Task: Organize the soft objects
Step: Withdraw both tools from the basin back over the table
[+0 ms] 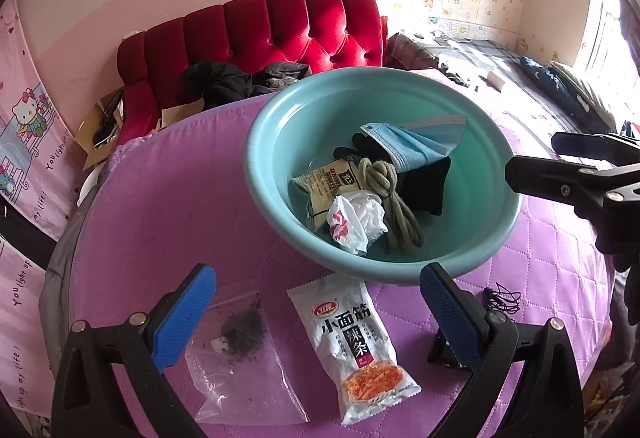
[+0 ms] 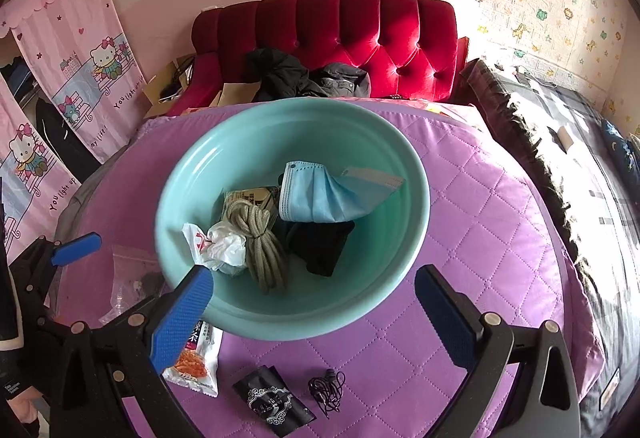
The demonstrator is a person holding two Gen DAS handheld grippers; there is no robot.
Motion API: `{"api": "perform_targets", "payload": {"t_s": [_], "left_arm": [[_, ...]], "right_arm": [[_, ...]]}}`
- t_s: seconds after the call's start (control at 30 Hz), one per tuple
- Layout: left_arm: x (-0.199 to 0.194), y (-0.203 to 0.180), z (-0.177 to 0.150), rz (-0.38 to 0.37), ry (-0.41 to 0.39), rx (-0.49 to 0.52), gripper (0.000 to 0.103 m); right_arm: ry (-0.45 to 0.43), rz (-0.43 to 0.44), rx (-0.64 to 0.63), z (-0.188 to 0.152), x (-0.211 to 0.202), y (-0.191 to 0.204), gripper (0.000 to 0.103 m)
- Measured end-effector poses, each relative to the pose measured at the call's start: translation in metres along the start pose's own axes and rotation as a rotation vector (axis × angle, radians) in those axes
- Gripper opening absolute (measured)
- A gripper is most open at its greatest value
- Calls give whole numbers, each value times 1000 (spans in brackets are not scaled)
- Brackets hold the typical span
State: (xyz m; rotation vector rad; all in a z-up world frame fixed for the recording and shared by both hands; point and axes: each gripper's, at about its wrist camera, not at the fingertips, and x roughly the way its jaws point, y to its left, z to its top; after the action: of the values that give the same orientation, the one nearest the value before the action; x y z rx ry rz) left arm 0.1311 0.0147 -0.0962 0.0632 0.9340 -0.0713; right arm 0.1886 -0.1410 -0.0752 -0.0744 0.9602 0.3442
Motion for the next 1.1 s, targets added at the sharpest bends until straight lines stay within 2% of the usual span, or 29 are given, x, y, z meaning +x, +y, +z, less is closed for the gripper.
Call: {"api": "perform_targets", "payload": {"t_s": [0.17,0.33,0.8,1.1], "left_arm": [[-10,7,-16,0,3,-37,103],[-20,10,-36,-3,0,-61,103],[-43,9,-85,33,-10,-40,103],[-46,10,-116,60,15,-45,103]], "right_arm": [[-1,22,20,-15,-9,-1,103],[-16,-14,-17,-32,-18,2,103],[3,-14,-27,-82,-28,11,103],[7,-30,-31,-109,-27,18,103]]}}
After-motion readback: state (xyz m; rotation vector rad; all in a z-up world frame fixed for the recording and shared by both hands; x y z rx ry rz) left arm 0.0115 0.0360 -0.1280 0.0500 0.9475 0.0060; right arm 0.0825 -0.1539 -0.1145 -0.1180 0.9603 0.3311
